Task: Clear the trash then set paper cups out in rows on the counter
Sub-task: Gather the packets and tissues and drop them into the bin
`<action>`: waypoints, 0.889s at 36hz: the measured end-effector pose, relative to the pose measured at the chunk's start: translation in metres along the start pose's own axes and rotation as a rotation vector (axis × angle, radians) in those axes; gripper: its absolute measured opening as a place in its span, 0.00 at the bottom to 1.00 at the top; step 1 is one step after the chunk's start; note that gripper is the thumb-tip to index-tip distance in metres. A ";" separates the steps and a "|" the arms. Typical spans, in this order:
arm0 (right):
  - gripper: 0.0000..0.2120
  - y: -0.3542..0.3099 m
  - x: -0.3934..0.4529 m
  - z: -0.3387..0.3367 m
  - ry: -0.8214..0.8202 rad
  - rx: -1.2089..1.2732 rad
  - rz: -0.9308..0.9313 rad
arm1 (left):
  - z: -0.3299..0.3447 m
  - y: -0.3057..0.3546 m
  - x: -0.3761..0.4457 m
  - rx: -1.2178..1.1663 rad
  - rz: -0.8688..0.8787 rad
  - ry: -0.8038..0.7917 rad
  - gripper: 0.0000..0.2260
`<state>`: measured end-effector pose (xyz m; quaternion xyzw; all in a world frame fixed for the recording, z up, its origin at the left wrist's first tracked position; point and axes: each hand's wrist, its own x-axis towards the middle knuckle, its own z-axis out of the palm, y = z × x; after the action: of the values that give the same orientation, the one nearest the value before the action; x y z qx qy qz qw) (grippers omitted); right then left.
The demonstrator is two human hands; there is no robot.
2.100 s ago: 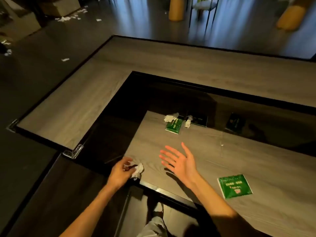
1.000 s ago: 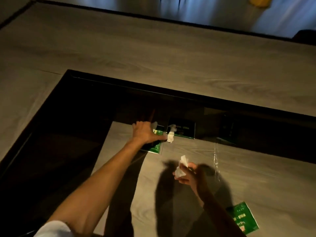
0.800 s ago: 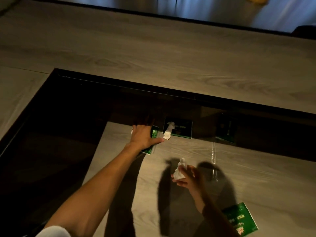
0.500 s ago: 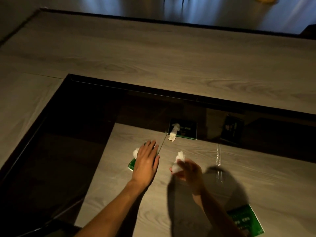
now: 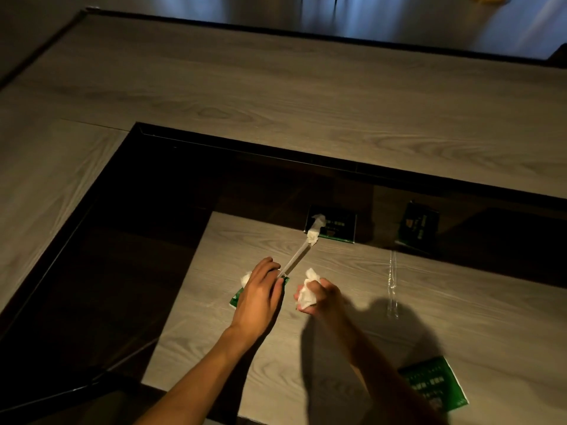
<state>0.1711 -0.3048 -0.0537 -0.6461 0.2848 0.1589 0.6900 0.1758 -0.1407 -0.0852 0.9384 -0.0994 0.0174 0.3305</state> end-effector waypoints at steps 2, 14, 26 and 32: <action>0.15 -0.009 -0.002 0.001 -0.158 0.217 -0.021 | 0.002 0.004 -0.003 -0.041 0.000 -0.029 0.12; 0.05 -0.025 -0.001 0.006 0.047 0.111 0.011 | -0.036 0.019 -0.007 -0.085 -0.020 0.103 0.25; 0.08 -0.030 -0.001 0.006 -0.081 0.125 0.032 | -0.046 -0.009 -0.009 0.541 -0.199 -0.168 0.24; 0.12 -0.032 -0.004 0.018 -0.042 0.150 0.088 | -0.058 0.004 0.007 0.168 -0.396 -0.177 0.10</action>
<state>0.1905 -0.2901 -0.0258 -0.5759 0.3098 0.1808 0.7346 0.1834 -0.1092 -0.0366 0.9616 0.0597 -0.1222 0.2383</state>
